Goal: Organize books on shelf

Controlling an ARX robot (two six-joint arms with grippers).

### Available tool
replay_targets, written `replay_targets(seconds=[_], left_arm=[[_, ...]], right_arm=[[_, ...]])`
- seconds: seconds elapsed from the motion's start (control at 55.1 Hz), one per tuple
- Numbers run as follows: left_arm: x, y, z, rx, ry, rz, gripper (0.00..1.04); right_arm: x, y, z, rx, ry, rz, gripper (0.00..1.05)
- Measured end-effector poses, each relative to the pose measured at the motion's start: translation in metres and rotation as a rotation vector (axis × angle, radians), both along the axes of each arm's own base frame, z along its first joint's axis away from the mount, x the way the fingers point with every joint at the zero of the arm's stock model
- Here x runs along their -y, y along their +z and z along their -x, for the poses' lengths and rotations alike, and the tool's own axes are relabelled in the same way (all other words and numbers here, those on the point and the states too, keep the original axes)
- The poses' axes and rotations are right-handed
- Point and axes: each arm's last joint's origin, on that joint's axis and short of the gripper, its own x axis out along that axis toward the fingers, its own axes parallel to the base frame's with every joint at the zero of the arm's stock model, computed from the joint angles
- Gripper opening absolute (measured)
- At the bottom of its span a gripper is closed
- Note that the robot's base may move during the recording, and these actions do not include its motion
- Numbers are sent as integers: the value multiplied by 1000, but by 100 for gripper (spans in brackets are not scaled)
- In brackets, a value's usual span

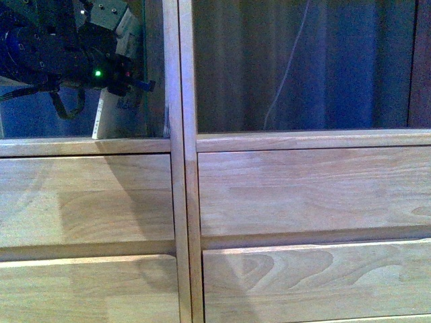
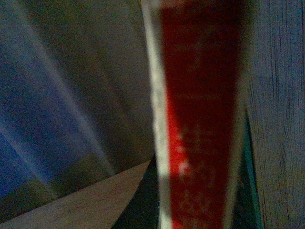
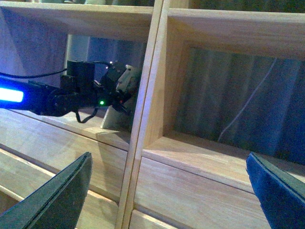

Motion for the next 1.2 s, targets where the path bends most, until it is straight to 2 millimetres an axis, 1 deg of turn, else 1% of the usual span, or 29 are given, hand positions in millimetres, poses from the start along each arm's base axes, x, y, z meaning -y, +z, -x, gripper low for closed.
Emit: replay_targets(seconds=[0.036,0.073,0.091,0.145,0.163,0.363,0.472,0.527,0.563,0.654,0.708,0.781,0.835,0.872,0.89,0.908,0.981,1.089,1.108,1.126,1.18,1.198], left_arm=[[0,0,0,-9,3,-7,7],[0,0,0,-6,7,-12,11],[-1,0,0,-6,13,-15,15],[-2,0,0,-11,35,-23,22],[-4,-1,-1,-11,41,-28,27],[-11,-9,-2,7,66,-49,56],[-13,-16,2,22,78,-50,78],[-16,-13,10,52,68,-39,92],[-17,-9,16,72,62,-22,98],[-29,14,47,175,45,29,97],[-37,25,64,204,52,65,97],[-53,35,89,210,67,124,97],[-71,38,118,202,62,167,97],[-78,37,132,200,60,183,97],[-83,35,143,205,59,188,97],[-84,35,148,208,56,188,97],[-95,28,183,211,27,199,97],[-101,11,236,221,-35,186,97],[-101,7,246,219,-44,183,97],[-102,5,251,218,-48,182,97],[-104,-10,278,202,-82,185,97],[-104,-12,282,197,-86,187,97]], right_arm=[[0,0,0,0,0,0,98],[0,0,0,0,0,0,98],[0,0,0,0,0,0,98],[0,0,0,0,0,0,98],[0,0,0,1,0,-1,98],[0,0,0,1,0,-1,98],[0,0,0,1,0,-1,98],[0,0,0,1,0,-1,98],[0,0,0,1,0,-1,98],[0,0,0,1,0,-1,98],[0,0,0,1,0,0,98],[0,0,0,1,0,-1,98],[0,0,0,1,0,-1,98],[0,0,0,1,0,-1,98],[0,0,0,1,0,0,98],[0,0,0,1,0,-1,98],[0,0,0,-5,-9,-5,98],[3,-1,-1,-153,-144,-144,98],[3,0,-1,-168,-157,-169,98],[4,0,-1,-172,-160,-180,98],[6,3,-1,-187,-167,-227,98],[6,4,-1,-187,-169,-233,98]])
